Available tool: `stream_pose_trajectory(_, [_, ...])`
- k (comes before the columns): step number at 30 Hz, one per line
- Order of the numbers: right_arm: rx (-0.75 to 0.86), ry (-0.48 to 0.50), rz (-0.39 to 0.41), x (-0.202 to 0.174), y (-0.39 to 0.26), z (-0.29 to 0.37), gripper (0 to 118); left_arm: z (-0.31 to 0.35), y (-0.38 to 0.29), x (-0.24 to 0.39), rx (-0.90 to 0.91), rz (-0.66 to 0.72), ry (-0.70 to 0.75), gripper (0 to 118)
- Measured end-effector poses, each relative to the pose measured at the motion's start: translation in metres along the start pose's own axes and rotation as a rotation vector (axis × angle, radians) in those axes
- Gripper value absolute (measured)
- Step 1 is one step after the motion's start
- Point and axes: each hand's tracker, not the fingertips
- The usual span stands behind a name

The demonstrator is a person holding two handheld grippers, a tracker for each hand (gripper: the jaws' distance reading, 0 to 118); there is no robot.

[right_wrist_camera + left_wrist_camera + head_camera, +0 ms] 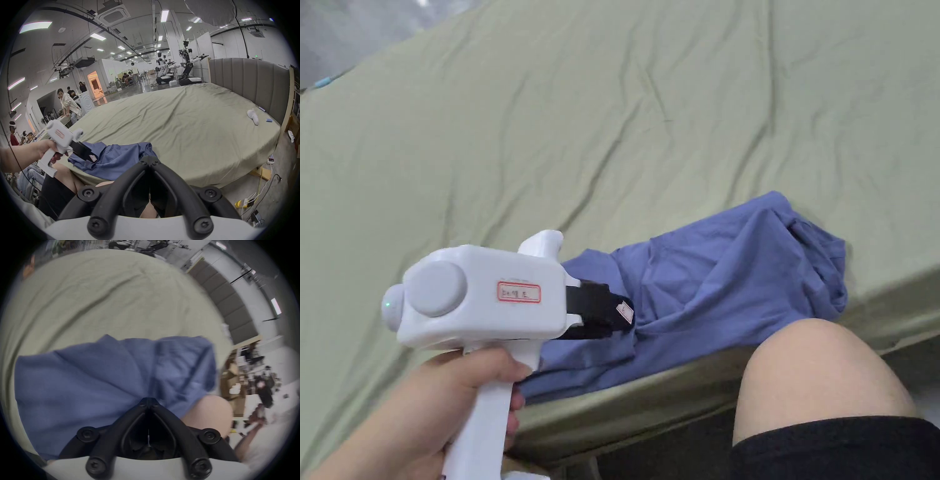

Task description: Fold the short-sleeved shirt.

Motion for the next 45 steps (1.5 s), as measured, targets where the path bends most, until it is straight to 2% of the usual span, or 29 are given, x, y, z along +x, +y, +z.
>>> stream_pose_trajectory(3, [-0.007,-0.006,0.007,-0.006,0.004,-0.002,2,0.055,-0.015,-0.017,0.103,0.012,-0.065,0])
stream_pose_trajectory(5, [-0.018,0.0,0.027,-0.015,0.008,-0.005,2,0.101,-0.028,-0.047,0.203,0.068,-0.121,0])
stream_pose_trajectory(8, [-0.037,0.006,0.058,-0.031,0.013,-0.011,2,0.146,-0.048,-0.114,0.33,0.183,-0.169,0])
stream_pose_trajectory(9, [-0.043,0.014,0.067,-0.037,0.014,-0.013,2,0.152,-0.054,-0.155,0.357,0.219,-0.164,0])
stream_pose_trajectory(10, [-0.047,0.02,0.074,-0.044,0.016,-0.015,2,0.158,-0.062,-0.179,0.366,0.271,-0.185,11])
stream_pose_trajectory(11, [-0.053,0.027,0.079,-0.051,0.017,-0.017,2,0.157,-0.067,-0.206,0.364,0.324,-0.214,39])
stream_pose_trajectory(12, [-0.06,0.034,0.083,-0.058,0.019,-0.019,3,0.152,-0.073,-0.231,0.353,0.384,-0.249,82])
stream_pose_trajectory(13, [-0.066,0.039,0.089,-0.064,0.02,-0.022,2,0.142,-0.076,-0.235,0.355,0.434,-0.288,116])
stream_pose_trajectory(14, [-0.072,0.042,0.096,-0.072,0.021,-0.024,2,0.134,-0.078,-0.252,0.38,0.486,-0.328,118])
stream_pose_trajectory(17, [-0.086,0.032,0.119,-0.091,0.023,-0.03,3,0.096,-0.075,-0.269,0.341,0.527,-0.446,118])
stream_pose_trajectory(20, [-0.098,0.042,0.121,-0.108,0.027,-0.033,2,0.067,-0.059,-0.253,0.303,0.361,-0.493,118])
stream_pose_trajectory(21, [-0.106,0.051,0.12,-0.111,0.027,-0.035,2,0.065,-0.049,-0.245,0.311,0.28,-0.466,118])
stream_pose_trajectory(22, [-0.116,0.055,0.122,-0.112,0.027,-0.036,3,0.063,-0.044,-0.237,0.369,0.263,-0.357,100])
stream_pose_trajectory(23, [-0.126,0.05,0.133,-0.115,0.027,-0.039,2,0.057,-0.037,-0.236,0.355,0.271,-0.348,62])
stream_pose_trajectory(24, [-0.138,0.034,0.153,-0.119,0.028,-0.041,2,0.047,-0.033,-0.233,0.287,0.287,-0.326,9])
stream_pose_trajectory(26, [-0.142,0.018,0.181,-0.122,0.03,-0.041,3,0.029,-0.034,-0.215,0.23,0.274,-0.299,10])
stream_pose_trajectory(27, [-0.137,0.021,0.185,-0.123,0.031,-0.039,3,0.03,-0.034,-0.215,0.217,0.243,-0.359,10])
stream_pose_trajectory(31, [-0.116,0.045,0.161,-0.131,0.038,-0.035,2,0.058,-0.037,-0.212,0.274,0.301,-0.294,10])
stream_pose_trajectory(34, [-0.107,0.039,0.16,-0.126,0.036,-0.032,3,0.092,-0.041,-0.216,0.289,0.31,-0.31,10])
stream_pose_trajectory(37, [-0.091,0.058,0.148,-0.124,0.035,-0.029,2,0.136,-0.046,-0.223,0.33,0.287,-0.152,10])
stream_pose_trajectory(39, [-0.074,0.074,0.136,-0.12,0.033,-0.027,2,0.162,-0.053,-0.235,0.322,0.344,-0.136,10])
stream_pose_trajectory(43, [-0.04,0.093,0.104,-0.106,0.027,-0.026,3,0.215,-0.055,-0.233,0.287,0.361,0.056,10])
stream_pose_trajectory(45, [-0.036,0.104,0.08,-0.098,0.024,-0.029,2,0.232,-0.048,-0.218,0.277,0.364,0.06,10])
